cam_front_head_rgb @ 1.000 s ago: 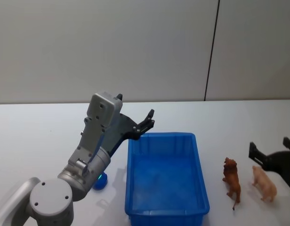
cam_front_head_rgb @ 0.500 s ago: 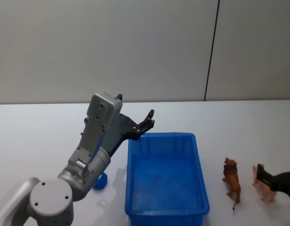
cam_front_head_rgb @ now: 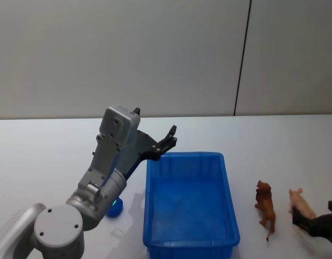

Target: Pick up the two dolls from the table and place them into the box.

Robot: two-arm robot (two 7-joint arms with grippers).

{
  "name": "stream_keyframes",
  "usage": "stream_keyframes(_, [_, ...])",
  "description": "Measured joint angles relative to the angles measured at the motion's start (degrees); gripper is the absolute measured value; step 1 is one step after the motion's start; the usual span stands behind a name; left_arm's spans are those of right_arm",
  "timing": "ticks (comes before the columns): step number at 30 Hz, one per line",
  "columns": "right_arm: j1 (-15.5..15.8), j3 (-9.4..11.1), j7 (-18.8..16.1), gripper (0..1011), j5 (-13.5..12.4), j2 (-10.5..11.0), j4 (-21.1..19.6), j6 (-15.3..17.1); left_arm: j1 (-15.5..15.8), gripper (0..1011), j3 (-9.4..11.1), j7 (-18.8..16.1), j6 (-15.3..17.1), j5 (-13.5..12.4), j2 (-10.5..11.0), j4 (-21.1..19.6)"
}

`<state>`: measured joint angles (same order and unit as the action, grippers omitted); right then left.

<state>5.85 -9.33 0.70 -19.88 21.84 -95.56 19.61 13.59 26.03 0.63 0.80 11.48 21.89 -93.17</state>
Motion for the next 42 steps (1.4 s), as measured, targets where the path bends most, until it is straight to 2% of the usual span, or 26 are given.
stream_keyframes(4, [-0.16, -0.06, -1.31, 994, 0.32, 0.0, 1.34, -0.19, 0.0, 1001, 0.0, 0.0, 0.0, 0.0, 0.0, 0.0])
stream_keyframes(9, [-0.41, -0.23, -2.78, 857, 0.81, -0.1, 3.15, -0.81, 0.0, 1001, 0.0, 0.0, 0.0, 0.0, 0.0, 0.0])
stream_keyframes(12, [-0.53, -0.32, -3.54, 808, 1.14, -0.19, 3.92, -1.36, 0.0, 1001, 0.0, 0.0, 0.0, 0.0, 0.0, 0.0])
stream_keyframes(16, [-0.62, -0.47, -4.31, 689, 1.65, -0.29, 4.8, -2.28, 0.0, 1001, 0.0, 0.0, 0.0, 0.0, 0.0, 0.0])
stream_keyframes(17, [-0.63, -0.52, -4.59, 627, 1.87, -0.32, 5.06, -2.72, 0.0, 1001, 0.0, 0.0, 0.0, 0.0, 0.0, 0.0])
stream_keyframes(22, [-0.64, -0.71, -5.42, 489, 2.73, -0.39, 5.57, -4.2, 0.0, 1001, 0.0, 0.0, 0.0, 0.0, 0.0, 0.0])
stream_keyframes(23, [-0.62, -0.77, -5.68, 427, 3.11, -0.4, 5.66, -4.85, 0.0, 1001, 0.0, 0.0, 0.0, 0.0, 0.0, 0.0])
stream_keyframes(25, [-0.57, -0.84, -5.87, 397, 3.49, -0.41, 5.68, -5.47, 0.0, 1001, 0.0, 0.0, 0.0, 0.0, 0.0, 0.0])
stream_keyframes(27, [-0.46, -0.95, -6.12, 372, 4.19, -0.42, 5.68, -6.53, 0.0, 1001, 0.0, 0.0, 0.0, 0.0, 0.0, 0.0])
stream_keyframes(42, [0.54, -1.14, -6.12, 372, 7.76, -0.19, 2.2, -13.44, 0.0, 1001, 0.0, 0.0, 0.0, 0.0, 0.0, 0.0])
